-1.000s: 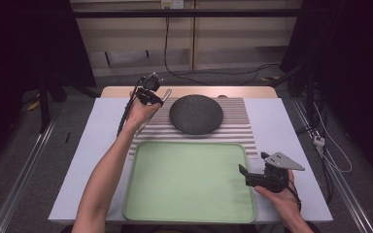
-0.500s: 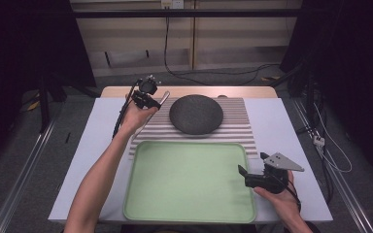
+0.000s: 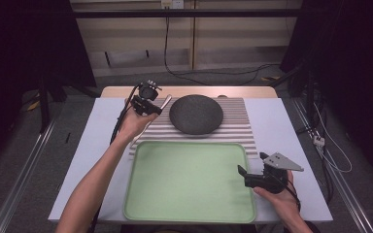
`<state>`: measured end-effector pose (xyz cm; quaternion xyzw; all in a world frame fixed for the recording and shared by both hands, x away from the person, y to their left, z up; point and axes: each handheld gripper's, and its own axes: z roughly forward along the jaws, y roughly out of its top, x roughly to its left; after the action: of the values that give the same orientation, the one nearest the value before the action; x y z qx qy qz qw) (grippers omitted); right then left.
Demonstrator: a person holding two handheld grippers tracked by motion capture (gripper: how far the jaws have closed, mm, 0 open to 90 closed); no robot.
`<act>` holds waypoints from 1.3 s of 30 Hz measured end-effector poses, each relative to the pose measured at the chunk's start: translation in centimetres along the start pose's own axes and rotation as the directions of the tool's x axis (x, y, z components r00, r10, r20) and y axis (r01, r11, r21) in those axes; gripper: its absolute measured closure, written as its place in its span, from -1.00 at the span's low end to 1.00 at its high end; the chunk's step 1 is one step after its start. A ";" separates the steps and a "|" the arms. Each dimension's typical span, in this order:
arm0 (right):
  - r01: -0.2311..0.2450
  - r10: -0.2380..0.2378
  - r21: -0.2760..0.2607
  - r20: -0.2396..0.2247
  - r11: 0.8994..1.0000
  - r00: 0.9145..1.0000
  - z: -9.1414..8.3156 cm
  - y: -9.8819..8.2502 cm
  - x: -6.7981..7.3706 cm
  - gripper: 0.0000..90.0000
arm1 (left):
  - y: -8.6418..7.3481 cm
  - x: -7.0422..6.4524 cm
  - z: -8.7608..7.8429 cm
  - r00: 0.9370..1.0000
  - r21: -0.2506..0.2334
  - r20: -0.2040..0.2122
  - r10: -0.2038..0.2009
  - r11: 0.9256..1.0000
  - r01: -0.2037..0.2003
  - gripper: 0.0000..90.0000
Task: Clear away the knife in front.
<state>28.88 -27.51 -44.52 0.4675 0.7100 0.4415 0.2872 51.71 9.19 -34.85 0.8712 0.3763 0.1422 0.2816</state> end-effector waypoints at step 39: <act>0.003 -0.003 0.002 0.008 1.000 1.000 -0.1 0.0 0.1 -0.85 | -6.4 -7.2 -2.1 0.992 0.048 0.099 0.073 0.996 -0.078 0.77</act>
<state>28.72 -27.46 -44.47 0.4685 0.7100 0.4385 0.2901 42.22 8.29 -37.24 0.8977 0.3323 0.1005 0.2713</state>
